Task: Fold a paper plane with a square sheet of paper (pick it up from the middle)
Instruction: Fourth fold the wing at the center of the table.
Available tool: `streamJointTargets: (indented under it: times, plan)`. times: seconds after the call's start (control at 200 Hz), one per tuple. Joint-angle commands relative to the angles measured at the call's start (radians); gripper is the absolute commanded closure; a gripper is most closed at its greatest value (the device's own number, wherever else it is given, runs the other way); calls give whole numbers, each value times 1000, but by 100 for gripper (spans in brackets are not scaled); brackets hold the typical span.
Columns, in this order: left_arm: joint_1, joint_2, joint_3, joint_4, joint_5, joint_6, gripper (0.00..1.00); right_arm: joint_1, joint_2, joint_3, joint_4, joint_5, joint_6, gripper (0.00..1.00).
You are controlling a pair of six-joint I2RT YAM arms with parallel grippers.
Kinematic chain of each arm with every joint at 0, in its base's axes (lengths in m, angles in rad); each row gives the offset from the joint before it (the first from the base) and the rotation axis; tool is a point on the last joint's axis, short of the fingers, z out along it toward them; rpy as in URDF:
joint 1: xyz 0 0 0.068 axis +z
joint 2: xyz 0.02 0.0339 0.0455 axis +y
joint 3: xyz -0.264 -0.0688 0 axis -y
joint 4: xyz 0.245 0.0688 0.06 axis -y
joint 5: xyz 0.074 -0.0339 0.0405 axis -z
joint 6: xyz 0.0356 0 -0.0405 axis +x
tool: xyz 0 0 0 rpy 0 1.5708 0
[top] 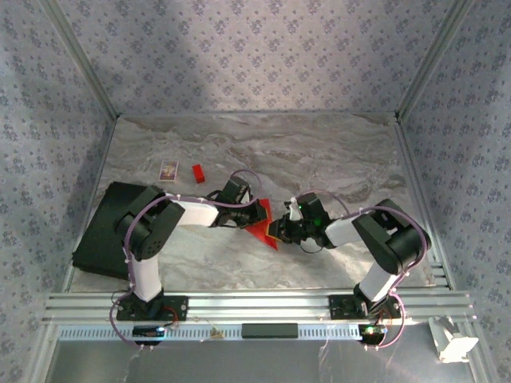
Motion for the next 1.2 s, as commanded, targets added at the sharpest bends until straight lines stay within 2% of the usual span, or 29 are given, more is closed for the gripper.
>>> streamJointTargets:
  times: [0.0, 0.41, 0.59, 0.705, 0.949, 1.074, 1.194]
  plan:
    - [-4, 36, -21, -38, -15, 13, 91, 14, -27, -1, -158, 10, -55, 82]
    - [-3, 42, -23, -32, -12, 9, 91, 8, -75, -26, -273, 33, -113, 81]
    - [-4, 44, -24, -27, -12, 8, 91, 2, -74, -42, -285, 44, -111, 88]
    - [-1, 44, -26, -28, -13, 8, 91, -1, -86, -54, -281, 44, -106, 88]
    - [-2, 45, -29, -25, -13, 6, 91, -1, -132, -75, -314, 51, -110, 81]
    - [-1, 47, -30, -21, -12, 6, 91, 1, -135, -74, -344, 58, -130, 81]
    - [-2, 48, -30, -19, -12, 5, 91, -2, -128, -76, -359, 62, -140, 87]
